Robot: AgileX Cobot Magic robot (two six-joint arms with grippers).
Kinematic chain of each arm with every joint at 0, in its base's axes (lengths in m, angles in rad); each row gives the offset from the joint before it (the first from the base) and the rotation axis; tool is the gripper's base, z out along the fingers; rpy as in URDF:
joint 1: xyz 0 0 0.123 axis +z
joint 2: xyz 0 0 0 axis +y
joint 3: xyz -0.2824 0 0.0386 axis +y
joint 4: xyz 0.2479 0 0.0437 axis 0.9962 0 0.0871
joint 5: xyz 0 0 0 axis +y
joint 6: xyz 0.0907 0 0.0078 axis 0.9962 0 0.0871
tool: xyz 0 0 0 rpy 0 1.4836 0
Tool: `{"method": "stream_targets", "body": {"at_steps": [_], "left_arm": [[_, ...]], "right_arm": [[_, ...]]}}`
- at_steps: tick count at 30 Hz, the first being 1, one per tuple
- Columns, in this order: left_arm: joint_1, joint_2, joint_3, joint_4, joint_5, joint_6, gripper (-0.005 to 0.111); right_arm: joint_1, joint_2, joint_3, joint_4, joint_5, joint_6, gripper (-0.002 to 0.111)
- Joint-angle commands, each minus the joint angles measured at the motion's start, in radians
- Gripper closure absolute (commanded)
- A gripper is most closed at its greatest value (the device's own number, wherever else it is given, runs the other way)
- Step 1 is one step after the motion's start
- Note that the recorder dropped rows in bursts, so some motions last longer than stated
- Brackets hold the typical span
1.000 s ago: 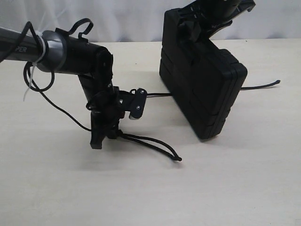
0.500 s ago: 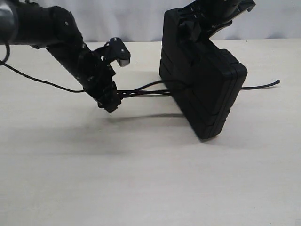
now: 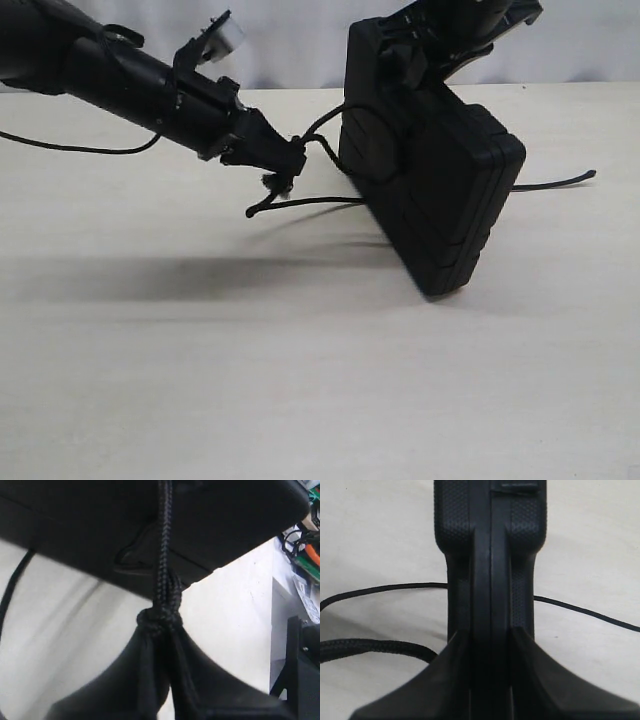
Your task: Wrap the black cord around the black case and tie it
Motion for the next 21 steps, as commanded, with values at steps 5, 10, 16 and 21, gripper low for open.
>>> {"method": "stream_targets", "body": {"at_steps": [5, 10, 16, 21], "left_arm": [[0.136, -0.006, 0.0, -0.232, 0.138, 0.097, 0.107], [0.083, 0.038, 0.0, -0.141, 0.138, 0.018, 0.107], [0.044, 0.094, 0.0, -0.195, 0.138, 0.008, 0.107], [0.04, 0.094, 0.0, -0.311, 0.138, 0.041, 0.107]], "right_arm": [[0.003, 0.002, 0.013, 0.016, 0.02, -0.01, 0.104], [0.003, 0.002, 0.013, 0.016, 0.02, -0.01, 0.104], [0.003, 0.002, 0.013, 0.016, 0.02, -0.01, 0.104], [0.011, 0.002, 0.013, 0.016, 0.02, -0.01, 0.104]]}}
